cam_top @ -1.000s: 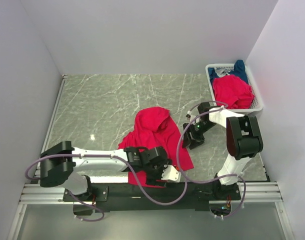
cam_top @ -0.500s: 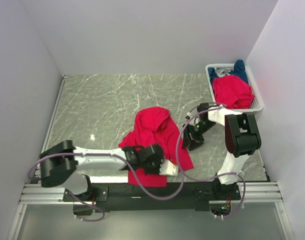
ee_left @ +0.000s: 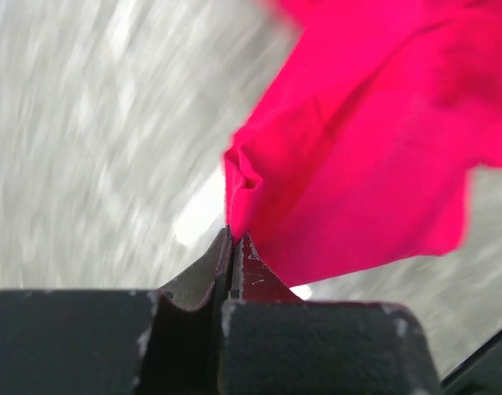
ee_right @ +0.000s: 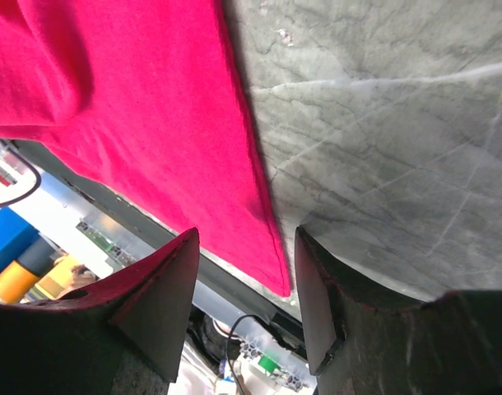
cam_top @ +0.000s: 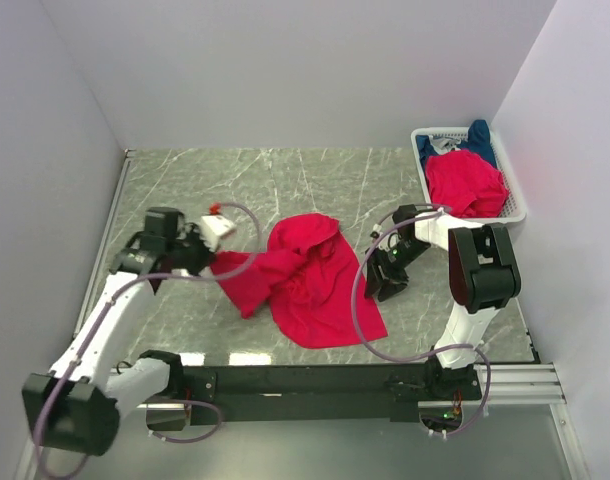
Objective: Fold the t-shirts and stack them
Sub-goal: Flatten the tshirt out
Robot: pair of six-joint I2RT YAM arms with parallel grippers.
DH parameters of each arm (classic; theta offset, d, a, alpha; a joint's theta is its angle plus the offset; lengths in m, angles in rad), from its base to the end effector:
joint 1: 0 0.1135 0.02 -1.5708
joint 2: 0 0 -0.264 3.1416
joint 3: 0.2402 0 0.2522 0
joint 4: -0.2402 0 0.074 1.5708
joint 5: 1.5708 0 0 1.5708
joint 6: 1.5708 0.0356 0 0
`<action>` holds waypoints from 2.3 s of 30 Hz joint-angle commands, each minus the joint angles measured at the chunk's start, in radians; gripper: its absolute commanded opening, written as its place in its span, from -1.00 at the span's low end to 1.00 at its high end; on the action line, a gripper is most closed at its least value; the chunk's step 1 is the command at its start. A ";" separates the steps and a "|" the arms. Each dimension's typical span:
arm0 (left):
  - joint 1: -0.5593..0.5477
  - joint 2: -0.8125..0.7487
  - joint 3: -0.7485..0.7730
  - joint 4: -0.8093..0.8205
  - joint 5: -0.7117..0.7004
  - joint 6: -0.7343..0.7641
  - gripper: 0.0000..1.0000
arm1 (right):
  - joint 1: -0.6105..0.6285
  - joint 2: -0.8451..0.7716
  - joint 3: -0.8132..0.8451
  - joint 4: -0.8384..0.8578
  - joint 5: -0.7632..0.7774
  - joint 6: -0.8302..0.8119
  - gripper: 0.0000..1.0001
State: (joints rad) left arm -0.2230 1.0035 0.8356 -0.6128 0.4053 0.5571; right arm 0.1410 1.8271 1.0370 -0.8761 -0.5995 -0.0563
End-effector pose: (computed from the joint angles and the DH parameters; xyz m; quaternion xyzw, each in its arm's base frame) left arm 0.1973 -0.0591 0.2793 0.4154 0.8067 -0.1205 0.4026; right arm 0.2864 0.0609 0.1342 0.0800 -0.9511 -0.2927 0.0580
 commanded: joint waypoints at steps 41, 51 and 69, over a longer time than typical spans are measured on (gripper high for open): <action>-0.114 0.756 0.479 0.274 0.083 -0.296 0.82 | 0.118 0.126 0.028 -0.049 0.136 -0.074 0.03; -0.150 0.889 0.554 0.208 0.067 -0.296 0.71 | 0.117 0.130 0.081 -0.046 0.159 -0.082 -1.00; 0.091 0.722 0.488 0.068 -0.005 -0.226 -0.99 | -0.024 0.052 0.172 -0.130 0.268 -0.203 -1.00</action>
State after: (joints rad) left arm -0.2268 1.8210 1.3422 -0.5049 0.4011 0.2985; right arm 0.1249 1.9205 1.1774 -1.0039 -0.3836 -0.2028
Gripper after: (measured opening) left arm 0.013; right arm 0.009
